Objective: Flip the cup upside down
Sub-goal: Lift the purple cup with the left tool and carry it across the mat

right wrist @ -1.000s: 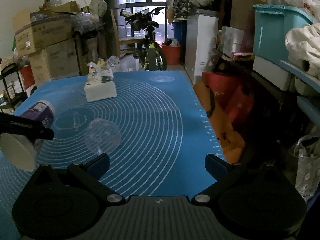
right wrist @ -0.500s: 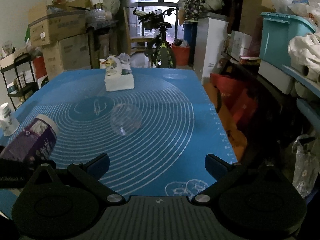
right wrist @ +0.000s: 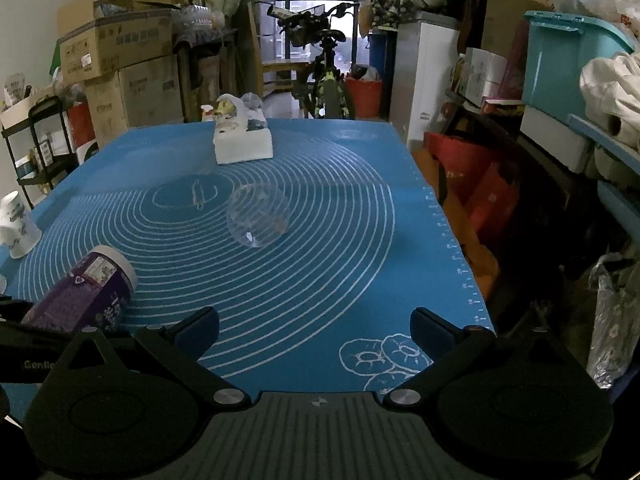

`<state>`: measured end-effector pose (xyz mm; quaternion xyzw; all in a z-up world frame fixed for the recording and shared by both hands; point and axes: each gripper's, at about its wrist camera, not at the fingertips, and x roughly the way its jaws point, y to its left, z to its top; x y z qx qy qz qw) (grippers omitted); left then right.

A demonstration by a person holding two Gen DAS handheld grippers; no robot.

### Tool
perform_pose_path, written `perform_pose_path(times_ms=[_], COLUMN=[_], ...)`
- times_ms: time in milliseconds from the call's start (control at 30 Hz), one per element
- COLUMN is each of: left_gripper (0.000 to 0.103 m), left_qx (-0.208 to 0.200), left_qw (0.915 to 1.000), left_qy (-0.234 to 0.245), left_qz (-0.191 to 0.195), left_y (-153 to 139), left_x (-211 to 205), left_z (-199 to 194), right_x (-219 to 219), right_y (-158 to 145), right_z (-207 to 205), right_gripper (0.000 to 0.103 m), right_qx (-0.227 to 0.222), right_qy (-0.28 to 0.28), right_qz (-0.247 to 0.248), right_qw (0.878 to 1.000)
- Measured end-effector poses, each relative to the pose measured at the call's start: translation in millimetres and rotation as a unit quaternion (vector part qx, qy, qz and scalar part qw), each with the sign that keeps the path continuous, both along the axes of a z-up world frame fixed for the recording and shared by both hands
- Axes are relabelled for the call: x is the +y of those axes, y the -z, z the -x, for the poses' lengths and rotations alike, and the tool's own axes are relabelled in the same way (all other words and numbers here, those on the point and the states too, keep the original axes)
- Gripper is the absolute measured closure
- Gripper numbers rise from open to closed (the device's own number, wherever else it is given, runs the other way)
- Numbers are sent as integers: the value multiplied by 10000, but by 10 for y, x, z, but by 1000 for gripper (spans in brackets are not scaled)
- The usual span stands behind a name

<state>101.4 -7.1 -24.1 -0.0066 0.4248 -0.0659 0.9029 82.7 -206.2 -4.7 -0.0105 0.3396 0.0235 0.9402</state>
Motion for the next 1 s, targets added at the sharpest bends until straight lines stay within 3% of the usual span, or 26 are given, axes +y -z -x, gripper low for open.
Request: perform_pose_path(times_ms=[467,833,1000], left_gripper=[16,11,10], left_qx=[-216,-841,-940], left_qw=[9998,9963,9955], left_qy=[26,-33,-67], left_qz=[-14,-157,-124], left_y=[-143,-448,-509], left_x=[-9,-34,-1], left_z=[108,487,613], right_x=[5,44,66], right_y=[-36,-193,-271], right_z=[22,240,356], right_gripper=[2,2,2], right_qx=[-18,-197,-279], right_qy=[-16,-75,-128], right_qz=[-20,-101,-120], right_qw=[10000,9997,9995])
